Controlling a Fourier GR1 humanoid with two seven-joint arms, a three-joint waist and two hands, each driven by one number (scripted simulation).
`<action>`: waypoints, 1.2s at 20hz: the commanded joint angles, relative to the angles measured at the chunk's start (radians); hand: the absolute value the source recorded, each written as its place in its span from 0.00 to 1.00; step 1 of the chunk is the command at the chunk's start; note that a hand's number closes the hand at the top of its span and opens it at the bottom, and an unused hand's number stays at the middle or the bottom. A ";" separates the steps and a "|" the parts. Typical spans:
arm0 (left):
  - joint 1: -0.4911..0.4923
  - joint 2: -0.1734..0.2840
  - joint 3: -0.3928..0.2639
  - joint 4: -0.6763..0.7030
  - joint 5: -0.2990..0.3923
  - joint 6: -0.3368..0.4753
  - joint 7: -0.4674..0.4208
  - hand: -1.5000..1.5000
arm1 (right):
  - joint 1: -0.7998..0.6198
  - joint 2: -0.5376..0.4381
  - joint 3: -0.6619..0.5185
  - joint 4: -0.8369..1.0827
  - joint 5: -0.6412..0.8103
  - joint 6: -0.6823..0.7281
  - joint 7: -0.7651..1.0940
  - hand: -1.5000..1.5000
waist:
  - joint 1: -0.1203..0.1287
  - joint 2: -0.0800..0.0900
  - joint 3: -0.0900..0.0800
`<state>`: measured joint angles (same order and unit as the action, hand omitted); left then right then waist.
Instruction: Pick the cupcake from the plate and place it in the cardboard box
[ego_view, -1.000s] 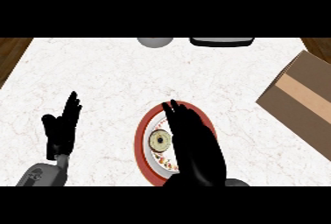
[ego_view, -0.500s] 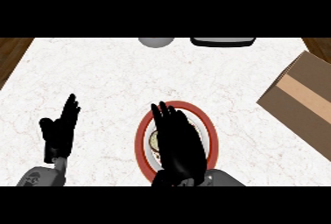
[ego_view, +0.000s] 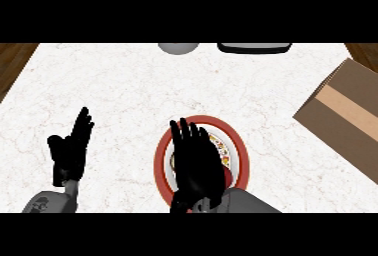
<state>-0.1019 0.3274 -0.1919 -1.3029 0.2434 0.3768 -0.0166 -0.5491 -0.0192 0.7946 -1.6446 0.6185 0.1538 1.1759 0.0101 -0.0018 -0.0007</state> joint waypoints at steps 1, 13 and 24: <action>-0.033 -0.029 0.007 0.015 -0.006 0.015 0.027 0.50 | 0.004 0.018 0.007 0.088 0.022 -0.033 0.119 0.00 | -0.006 0.002 0.000; -0.012 -0.026 0.024 0.016 -0.039 -0.002 0.012 0.50 | -0.077 0.018 0.034 0.149 -0.047 -0.060 0.210 0.00 | -0.002 0.000 0.000; -0.026 -0.047 0.037 0.014 -0.069 -0.011 0.023 0.50 | -0.097 0.018 0.068 0.261 -0.076 -0.115 0.166 0.00 | 0.000 0.001 0.001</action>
<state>-0.1132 0.2951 -0.1458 -1.2745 0.1992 0.3491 -0.0162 -0.6312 -0.0170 0.8176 -1.3765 0.5566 0.0765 1.1531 0.0090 -0.0006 -0.0005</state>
